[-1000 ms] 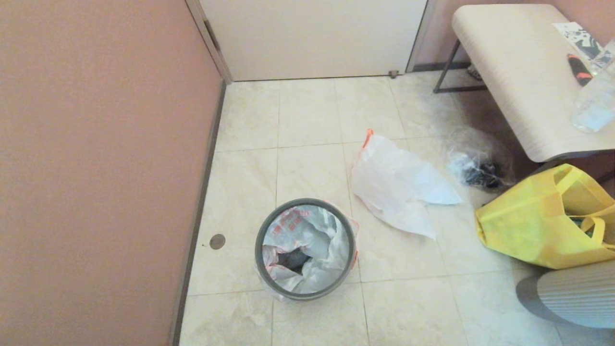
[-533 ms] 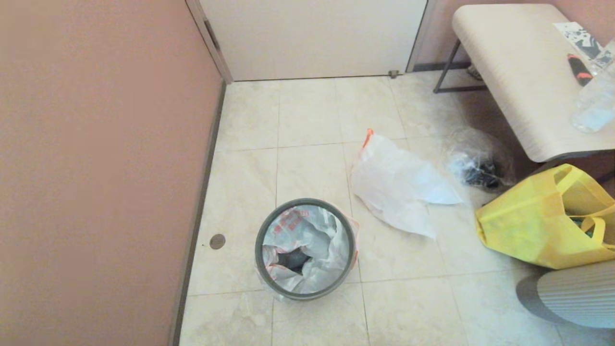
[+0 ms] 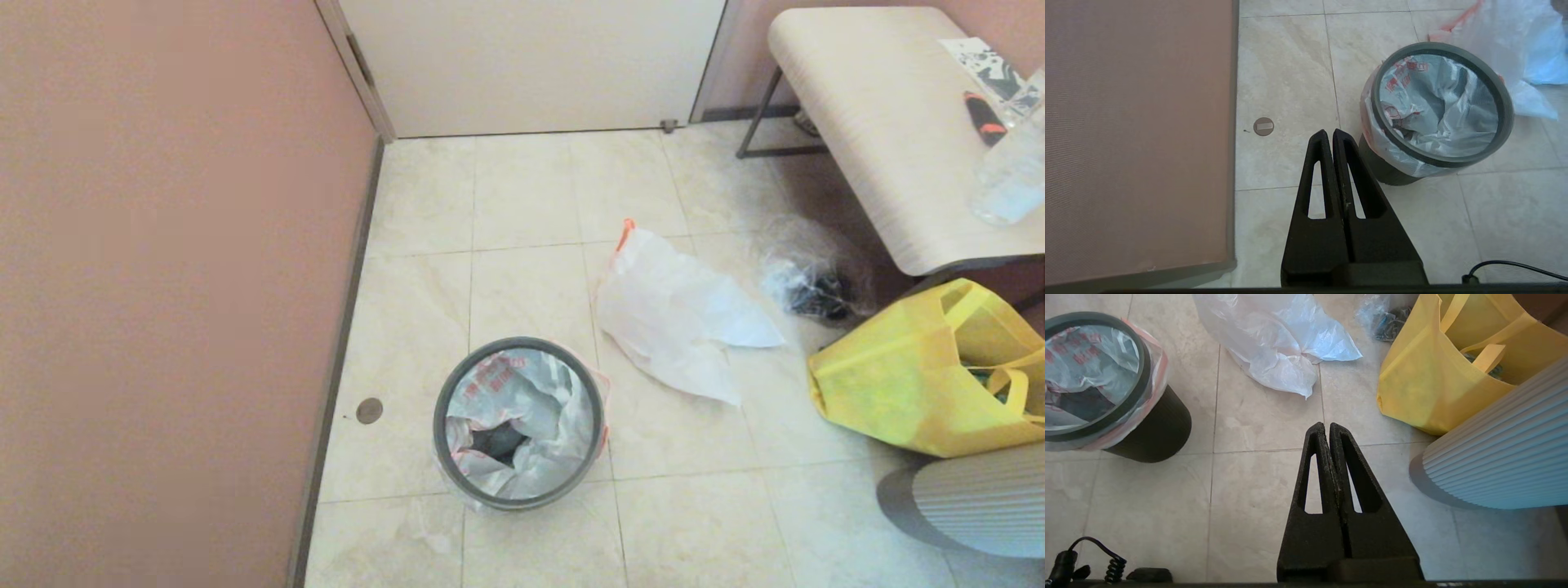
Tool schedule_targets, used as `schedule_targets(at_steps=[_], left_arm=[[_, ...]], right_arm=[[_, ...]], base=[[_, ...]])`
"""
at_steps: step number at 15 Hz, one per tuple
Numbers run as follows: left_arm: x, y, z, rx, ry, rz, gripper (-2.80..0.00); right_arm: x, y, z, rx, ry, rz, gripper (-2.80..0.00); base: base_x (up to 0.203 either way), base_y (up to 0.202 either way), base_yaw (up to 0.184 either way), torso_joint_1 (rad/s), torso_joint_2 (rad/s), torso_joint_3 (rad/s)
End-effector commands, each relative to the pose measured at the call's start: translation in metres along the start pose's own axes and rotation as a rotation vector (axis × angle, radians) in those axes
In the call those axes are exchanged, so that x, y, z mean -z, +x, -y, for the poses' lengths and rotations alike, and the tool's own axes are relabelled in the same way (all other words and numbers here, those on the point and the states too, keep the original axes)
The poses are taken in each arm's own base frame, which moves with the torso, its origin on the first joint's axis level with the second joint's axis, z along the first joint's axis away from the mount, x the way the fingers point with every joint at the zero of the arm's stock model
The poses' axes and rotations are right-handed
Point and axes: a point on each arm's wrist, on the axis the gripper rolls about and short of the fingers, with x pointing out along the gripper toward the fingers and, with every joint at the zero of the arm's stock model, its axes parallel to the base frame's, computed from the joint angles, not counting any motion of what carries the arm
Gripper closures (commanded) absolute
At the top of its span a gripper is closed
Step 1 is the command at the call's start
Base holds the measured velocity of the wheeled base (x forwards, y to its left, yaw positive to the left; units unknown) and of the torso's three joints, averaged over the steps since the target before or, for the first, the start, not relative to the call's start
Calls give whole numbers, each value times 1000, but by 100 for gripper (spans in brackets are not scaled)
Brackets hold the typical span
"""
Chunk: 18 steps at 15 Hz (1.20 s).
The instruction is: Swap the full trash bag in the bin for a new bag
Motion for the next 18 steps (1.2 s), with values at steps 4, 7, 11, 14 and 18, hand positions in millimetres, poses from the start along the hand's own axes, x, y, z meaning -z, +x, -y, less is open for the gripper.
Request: schedule_targets(at_steps=[4,7,11,14,18], left_arm=[[3,1,0,-1,-2,-10,0],[3,1,0,-1,0,-10,0],[3,1,0,-1,0,-10,0],[3,1,0,-1,0,-10,0],[3,1,0,-1,0,-10,0]], right_arm=[[3,1,0,-2,-2,-13,0],[3,1,0,0,1,-15,0],[3,1,0,1,3,-14,0],[3,1,0,0,1,-14,0],[3,1,0,-2,1,-13,0]], base=[[0,0,0,0,0,0],[0,0,0,0,0,0],[0,0,0,0,0,0],[0,0,0,0,0,0],[0,0,0,0,0,0]])
